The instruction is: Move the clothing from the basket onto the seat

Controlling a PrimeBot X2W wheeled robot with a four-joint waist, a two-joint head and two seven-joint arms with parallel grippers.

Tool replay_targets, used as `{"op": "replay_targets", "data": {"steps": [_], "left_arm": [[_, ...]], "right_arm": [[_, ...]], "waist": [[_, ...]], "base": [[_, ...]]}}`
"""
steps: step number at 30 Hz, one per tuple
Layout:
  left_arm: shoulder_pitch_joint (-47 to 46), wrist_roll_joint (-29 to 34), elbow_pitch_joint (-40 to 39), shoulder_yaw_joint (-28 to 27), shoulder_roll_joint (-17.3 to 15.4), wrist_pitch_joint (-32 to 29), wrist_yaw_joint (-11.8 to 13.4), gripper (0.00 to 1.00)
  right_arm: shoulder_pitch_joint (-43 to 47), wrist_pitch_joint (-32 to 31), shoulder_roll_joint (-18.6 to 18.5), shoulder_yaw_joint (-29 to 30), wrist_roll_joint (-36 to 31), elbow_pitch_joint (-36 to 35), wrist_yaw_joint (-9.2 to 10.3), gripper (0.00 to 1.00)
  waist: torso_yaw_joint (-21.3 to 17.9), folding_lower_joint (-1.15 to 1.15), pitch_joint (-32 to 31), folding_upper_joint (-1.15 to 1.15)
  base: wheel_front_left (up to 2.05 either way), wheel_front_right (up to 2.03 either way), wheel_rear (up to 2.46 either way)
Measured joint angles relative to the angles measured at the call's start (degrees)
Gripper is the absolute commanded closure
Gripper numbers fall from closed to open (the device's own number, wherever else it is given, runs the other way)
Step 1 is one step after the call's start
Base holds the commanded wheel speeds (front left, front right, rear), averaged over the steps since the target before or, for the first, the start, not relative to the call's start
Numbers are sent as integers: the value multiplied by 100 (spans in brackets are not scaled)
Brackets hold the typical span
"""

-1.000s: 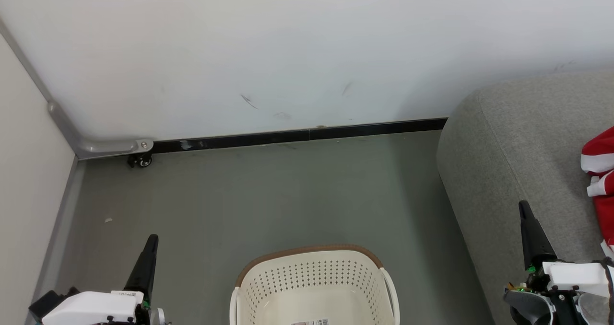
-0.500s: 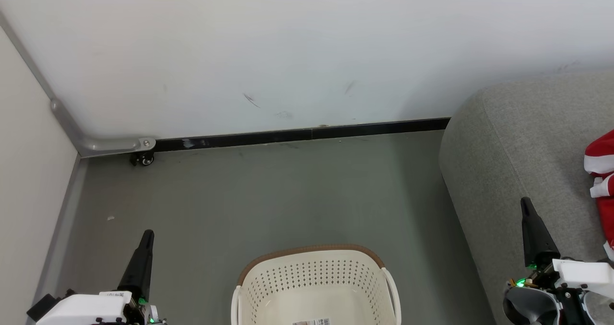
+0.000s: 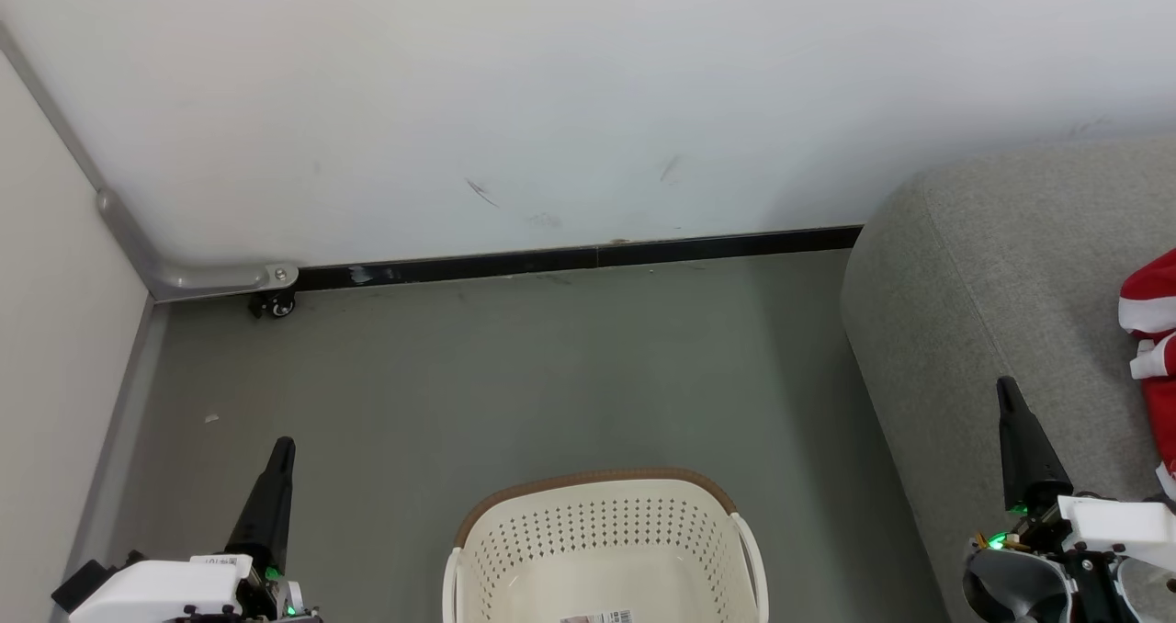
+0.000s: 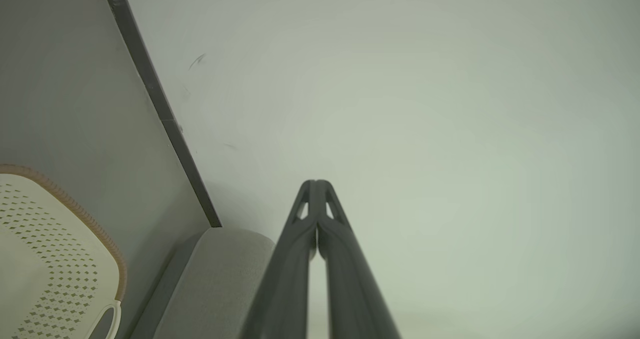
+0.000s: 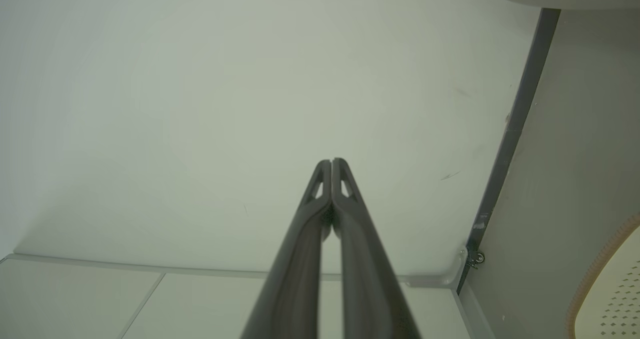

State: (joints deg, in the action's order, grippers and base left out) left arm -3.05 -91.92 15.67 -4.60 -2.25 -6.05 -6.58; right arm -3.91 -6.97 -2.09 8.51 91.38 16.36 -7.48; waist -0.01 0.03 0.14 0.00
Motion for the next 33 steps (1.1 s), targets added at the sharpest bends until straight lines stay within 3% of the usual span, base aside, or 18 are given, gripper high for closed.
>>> {"op": "replay_targets", "data": {"steps": [33], "left_arm": [[-27, 0, 34, -1, 1, 0, -9, 100]], "right_arm": [[1, 1, 0, -23, 0, -20, 0, 100]], "waist": [[1, -1, 0, 0]], "base": [[0, 0, 0]]}}
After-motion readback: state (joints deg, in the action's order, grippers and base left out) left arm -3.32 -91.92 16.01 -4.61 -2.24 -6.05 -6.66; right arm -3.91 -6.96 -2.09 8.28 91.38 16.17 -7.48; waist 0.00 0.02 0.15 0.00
